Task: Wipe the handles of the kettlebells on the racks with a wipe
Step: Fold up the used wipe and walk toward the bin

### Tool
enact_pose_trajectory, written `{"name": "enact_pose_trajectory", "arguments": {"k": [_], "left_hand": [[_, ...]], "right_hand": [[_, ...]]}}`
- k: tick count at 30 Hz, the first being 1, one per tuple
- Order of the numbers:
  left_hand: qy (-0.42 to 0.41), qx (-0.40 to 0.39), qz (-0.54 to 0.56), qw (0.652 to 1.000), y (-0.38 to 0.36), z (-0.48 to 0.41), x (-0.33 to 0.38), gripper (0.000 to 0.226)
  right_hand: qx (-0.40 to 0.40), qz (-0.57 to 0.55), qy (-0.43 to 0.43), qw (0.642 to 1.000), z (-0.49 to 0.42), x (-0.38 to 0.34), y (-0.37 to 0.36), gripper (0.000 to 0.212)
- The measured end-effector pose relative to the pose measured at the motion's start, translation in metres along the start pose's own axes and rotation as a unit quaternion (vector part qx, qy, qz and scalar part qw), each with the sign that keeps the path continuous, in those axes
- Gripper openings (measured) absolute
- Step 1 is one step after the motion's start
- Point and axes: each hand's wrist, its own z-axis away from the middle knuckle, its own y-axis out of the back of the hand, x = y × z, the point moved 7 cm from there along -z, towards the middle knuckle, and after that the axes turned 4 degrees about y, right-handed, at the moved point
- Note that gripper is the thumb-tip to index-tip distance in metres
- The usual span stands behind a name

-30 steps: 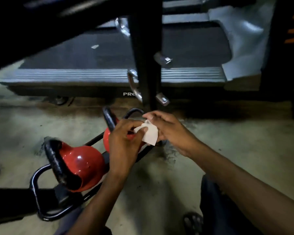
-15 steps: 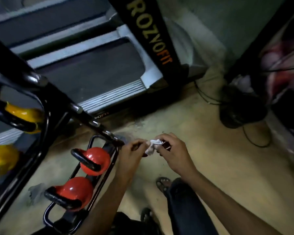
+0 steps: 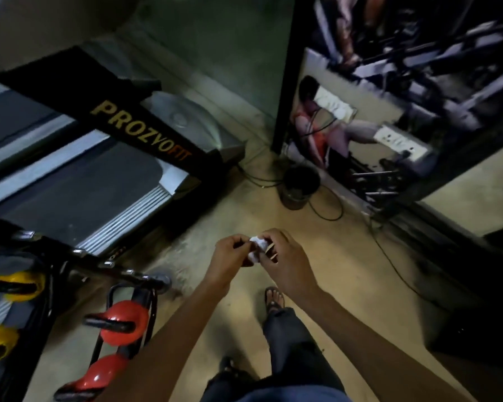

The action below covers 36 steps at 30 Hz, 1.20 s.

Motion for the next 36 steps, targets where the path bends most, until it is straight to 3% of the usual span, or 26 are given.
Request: {"name": "enact_pose_trajectory", "arguments": {"k": [2,7,16,23,29,33,36], "left_hand": [[-0.003,-0.044,-0.013,0.999,-0.024,-0.007,0.014,0.021],[-0.018,-0.097,-0.075,0.992,-0.069,-0.065,0.046,0.033],[0.006,-0.02,-0.167,0.986,-0.137,-0.276,0.089,0.02],[0.023,-0.056,-0.242,0.969,-0.188,-0.417,0.073,0.027],[0.028,-0.088,-0.293,0.952,-0.215,-0.536,0.002,0.023],[0.05,-0.099,-0.317,0.942,-0.225,-0.596,-0.038,0.022],[0.048,-0.081,-0.36,0.928,-0.23,-0.63,-0.056,0.023]], "right_hand": [[0.042,0.024,-0.001,0.999,-0.009,0.018,0.023,0.01],[0.06,-0.005,-0.048,0.997,-0.058,0.079,0.066,0.011],[0.068,-0.101,-0.196,0.973,-0.211,0.279,0.107,0.017],[0.062,-0.117,-0.317,0.939,-0.289,0.43,0.074,0.032],[0.076,-0.106,-0.355,0.926,-0.33,0.569,0.009,0.012],[0.094,-0.116,-0.373,0.916,-0.363,0.644,-0.031,0.019],[0.054,-0.038,-0.377,0.924,-0.379,0.682,-0.046,0.025]]}}
